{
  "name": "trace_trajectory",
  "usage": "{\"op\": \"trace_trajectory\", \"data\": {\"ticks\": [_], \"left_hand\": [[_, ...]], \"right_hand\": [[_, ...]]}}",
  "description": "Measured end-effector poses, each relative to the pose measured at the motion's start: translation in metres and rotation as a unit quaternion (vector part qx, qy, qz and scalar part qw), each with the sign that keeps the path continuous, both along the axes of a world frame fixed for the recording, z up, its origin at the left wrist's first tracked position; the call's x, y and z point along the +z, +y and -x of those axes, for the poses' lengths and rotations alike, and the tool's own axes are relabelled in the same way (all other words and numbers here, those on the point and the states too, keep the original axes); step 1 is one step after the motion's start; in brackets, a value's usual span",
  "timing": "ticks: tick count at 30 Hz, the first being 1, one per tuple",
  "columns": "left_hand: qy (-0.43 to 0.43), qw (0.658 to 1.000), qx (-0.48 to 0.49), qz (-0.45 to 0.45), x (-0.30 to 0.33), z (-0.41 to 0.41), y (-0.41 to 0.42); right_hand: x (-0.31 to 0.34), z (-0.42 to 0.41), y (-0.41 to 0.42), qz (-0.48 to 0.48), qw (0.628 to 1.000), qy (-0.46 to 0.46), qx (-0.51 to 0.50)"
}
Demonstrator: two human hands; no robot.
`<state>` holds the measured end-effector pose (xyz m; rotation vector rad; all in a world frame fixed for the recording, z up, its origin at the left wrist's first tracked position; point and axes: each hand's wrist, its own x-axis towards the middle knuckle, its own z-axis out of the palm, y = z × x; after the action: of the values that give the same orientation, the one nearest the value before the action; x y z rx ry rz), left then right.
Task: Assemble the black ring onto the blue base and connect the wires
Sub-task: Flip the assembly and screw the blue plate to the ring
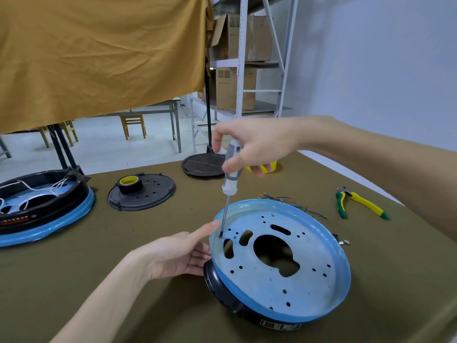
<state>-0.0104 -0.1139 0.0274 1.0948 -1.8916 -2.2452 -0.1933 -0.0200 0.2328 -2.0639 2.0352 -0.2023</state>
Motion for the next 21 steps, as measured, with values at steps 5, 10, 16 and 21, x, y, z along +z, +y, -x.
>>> {"op": "trace_trajectory", "data": {"ticks": [5,10,16,21], "left_hand": [[-0.010,1.000,-0.011,0.011,0.000,0.001,0.000],[-0.029,0.999,-0.036,-0.022,0.002,0.003,0.005],[-0.022,0.996,-0.056,-0.066,0.008,0.008,0.019],[-0.004,0.991,-0.099,-0.085,0.006,0.015,0.034]], "right_hand": [[-0.003,-0.001,0.000,0.009,1.000,0.005,-0.007],[-0.005,0.000,-0.001,0.041,0.999,0.028,0.000],[0.004,0.010,0.009,-0.009,0.999,-0.037,-0.003],[-0.001,0.015,0.024,0.005,0.999,0.028,-0.034]]}}
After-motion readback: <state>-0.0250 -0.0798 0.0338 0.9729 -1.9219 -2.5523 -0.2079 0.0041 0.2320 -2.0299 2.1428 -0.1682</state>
